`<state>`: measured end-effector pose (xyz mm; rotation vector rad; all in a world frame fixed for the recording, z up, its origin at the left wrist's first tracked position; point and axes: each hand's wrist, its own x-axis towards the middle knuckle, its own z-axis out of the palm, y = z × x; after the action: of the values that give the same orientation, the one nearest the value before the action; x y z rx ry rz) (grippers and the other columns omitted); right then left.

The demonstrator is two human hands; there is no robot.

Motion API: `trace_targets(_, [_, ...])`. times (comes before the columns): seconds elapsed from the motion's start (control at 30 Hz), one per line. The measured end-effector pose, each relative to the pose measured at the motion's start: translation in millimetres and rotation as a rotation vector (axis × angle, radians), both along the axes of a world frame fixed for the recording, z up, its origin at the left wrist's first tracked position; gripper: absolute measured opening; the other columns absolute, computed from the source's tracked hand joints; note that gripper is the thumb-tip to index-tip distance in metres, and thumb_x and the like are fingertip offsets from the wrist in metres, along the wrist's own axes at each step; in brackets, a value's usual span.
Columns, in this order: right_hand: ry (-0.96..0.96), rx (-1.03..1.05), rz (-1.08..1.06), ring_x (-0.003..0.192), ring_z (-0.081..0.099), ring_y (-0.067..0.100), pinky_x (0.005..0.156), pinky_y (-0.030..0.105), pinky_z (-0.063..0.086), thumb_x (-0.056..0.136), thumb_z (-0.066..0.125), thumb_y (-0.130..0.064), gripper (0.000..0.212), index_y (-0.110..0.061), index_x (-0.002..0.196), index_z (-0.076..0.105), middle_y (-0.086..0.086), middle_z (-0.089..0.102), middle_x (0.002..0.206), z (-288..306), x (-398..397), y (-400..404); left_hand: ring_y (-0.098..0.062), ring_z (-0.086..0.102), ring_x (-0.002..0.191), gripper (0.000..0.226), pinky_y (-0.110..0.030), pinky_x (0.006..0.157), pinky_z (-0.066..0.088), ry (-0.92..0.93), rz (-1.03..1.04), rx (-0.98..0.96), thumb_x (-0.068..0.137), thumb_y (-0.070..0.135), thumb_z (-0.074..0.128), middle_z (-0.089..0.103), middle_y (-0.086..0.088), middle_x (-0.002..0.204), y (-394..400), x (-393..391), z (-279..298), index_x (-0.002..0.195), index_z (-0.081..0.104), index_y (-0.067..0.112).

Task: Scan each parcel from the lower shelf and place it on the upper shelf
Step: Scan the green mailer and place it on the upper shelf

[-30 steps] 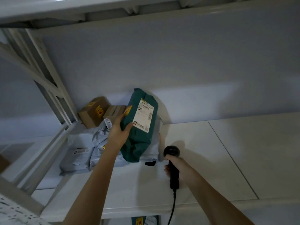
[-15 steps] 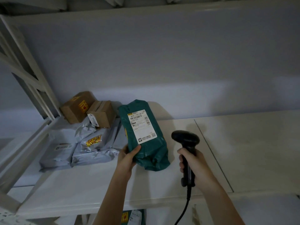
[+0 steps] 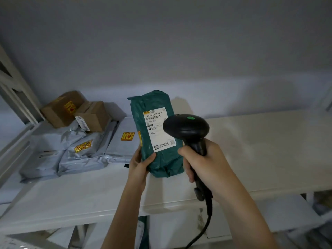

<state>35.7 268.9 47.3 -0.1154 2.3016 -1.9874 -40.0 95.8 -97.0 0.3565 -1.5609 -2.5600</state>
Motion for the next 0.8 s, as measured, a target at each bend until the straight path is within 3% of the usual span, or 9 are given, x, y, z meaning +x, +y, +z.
trace_targets(0.17, [0.045,0.076,-0.001,0.038,0.04,0.008,0.04,0.015,0.038,0.082,0.056,-0.015,0.021,-0.017,0.065,0.045,0.001,0.043,0.048,1,5,-6,-0.018,0.067,0.095,0.053,-0.024,0.067,0.058,0.008,-0.025,-0.022,0.08,-0.007,0.062,0.067,-0.006,0.114,1,7,4,0.129,0.054,0.012])
trace_targets(0.33, [0.044,0.088,-0.031,0.046,0.038,0.015,0.045,0.019,0.039,0.082,0.055,-0.015,0.021,-0.013,0.065,0.043,0.01,0.039,0.054,2,6,-10,-0.01,0.07,0.09,0.05,-0.022,0.066,0.056,0.027,-0.059,-0.038,0.079,-0.008,0.063,0.068,0.001,0.111,-2,8,4,0.12,0.057,0.021])
trace_targets(0.47, [0.046,0.103,-0.067,0.052,0.037,0.022,0.05,0.03,0.038,0.082,0.055,-0.014,0.021,-0.011,0.066,0.041,0.015,0.037,0.059,3,7,-12,-0.012,0.069,0.096,0.049,-0.024,0.07,0.057,0.033,-0.09,-0.037,0.078,-0.007,0.064,0.071,0.004,0.109,-1,9,1,0.114,0.061,0.027])
trace_targets(0.63, [0.015,0.12,-0.072,0.046,0.036,0.019,0.044,0.021,0.038,0.082,0.053,-0.012,0.022,-0.01,0.064,0.041,0.013,0.036,0.055,5,8,-16,-0.019,0.065,0.106,0.055,-0.026,0.074,0.057,0.007,-0.084,-0.006,0.078,-0.006,0.065,0.068,-0.002,0.118,-4,12,-3,0.125,0.057,0.021])
trace_targets(0.8, [-0.028,0.112,-0.073,0.04,0.038,0.016,0.047,0.027,0.039,0.082,0.054,-0.011,0.023,-0.01,0.062,0.042,0.01,0.038,0.051,9,8,-23,-0.023,0.064,0.108,0.06,-0.027,0.074,0.058,-0.022,-0.076,-0.001,0.076,-0.004,0.067,0.065,-0.006,0.122,-9,15,-4,0.13,0.053,0.015])
